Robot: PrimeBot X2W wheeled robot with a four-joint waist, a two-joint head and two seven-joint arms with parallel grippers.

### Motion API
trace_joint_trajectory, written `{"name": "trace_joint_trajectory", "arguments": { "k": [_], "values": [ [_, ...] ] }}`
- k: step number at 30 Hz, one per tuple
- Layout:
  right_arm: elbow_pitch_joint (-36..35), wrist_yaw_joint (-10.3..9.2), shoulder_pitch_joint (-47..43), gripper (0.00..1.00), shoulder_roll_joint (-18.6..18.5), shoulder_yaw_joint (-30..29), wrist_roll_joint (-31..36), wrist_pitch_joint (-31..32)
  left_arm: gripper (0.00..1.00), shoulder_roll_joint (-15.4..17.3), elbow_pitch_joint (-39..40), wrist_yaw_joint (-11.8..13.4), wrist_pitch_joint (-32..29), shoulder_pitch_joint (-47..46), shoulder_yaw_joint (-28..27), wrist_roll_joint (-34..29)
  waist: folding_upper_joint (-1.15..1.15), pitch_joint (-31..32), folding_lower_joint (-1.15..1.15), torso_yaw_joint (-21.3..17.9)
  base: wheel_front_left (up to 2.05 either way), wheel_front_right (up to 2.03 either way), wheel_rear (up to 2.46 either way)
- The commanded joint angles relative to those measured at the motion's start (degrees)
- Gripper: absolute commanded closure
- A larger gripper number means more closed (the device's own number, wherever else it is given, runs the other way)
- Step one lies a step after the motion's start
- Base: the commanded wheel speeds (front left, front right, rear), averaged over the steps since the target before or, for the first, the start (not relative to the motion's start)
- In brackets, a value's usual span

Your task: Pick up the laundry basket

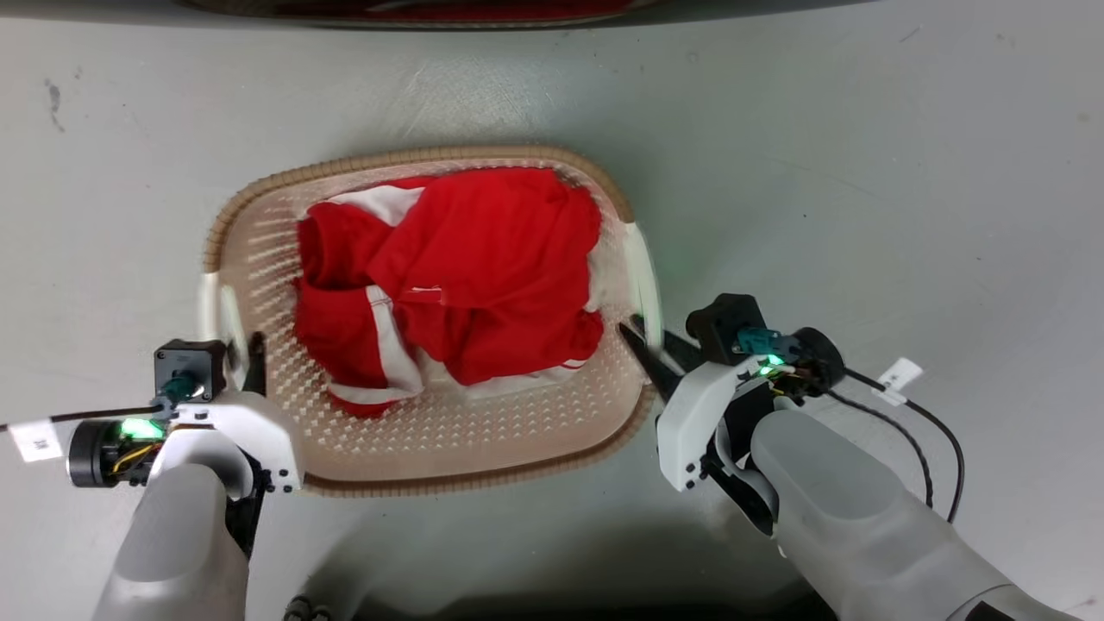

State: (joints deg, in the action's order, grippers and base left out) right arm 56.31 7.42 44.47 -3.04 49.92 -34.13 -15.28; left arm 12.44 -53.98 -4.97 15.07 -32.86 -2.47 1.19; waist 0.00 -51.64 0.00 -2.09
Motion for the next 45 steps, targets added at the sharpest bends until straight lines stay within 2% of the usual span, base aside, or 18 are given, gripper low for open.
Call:
{"name": "trace_joint_trajectory", "arguments": {
  "k": [1, 14, 28, 37, 45],
  "values": [
    [0.17, 0.04, 0.86, 1.00, 0.33, 0.43, -0.27, 0.12, 1.00, -0.72, -0.11, -0.19, 0.16, -0.88, 0.44, 0.19, 0.00, 0.00, 0.00, 0.00, 0.00, 0.00, 0.00],
    [2.34, 0.14, 0.21, 1.00, 0.57, 3.65, -2.51, 0.05, 1.00, -2.01, -2.24, -1.08, 0.12, 0.02, 1.98, 0.86, 0.00, 3.63, 0.00, 0.28, 0.00, 0.00, 0.00],
    [9.00, 0.14, -3.19, 1.00, 0.57, 7.09, -6.71, 0.39, 1.00, -4.74, -9.98, -2.60, 0.12, 2.61, 6.52, 2.54, 0.00, 16.32, 0.00, -0.13, 0.00, 0.00, 0.00],
    [12.36, 0.14, -5.93, 1.00, 0.85, 9.52, -9.72, 3.30, 1.00, -7.86, -14.72, -2.77, 0.18, 3.08, 13.83, 5.81, 0.00, 24.98, 0.00, -0.14, 0.00, 0.00, 0.00],
    [14.40, 0.14, -8.90, 1.00, 0.84, 11.03, -12.02, 7.75, 1.00, -8.64, -17.47, -2.79, -1.32, 3.95, 20.39, 11.16, 0.00, 33.37, 0.00, -0.34, 0.00, 0.00, 0.00]
  ]
}}
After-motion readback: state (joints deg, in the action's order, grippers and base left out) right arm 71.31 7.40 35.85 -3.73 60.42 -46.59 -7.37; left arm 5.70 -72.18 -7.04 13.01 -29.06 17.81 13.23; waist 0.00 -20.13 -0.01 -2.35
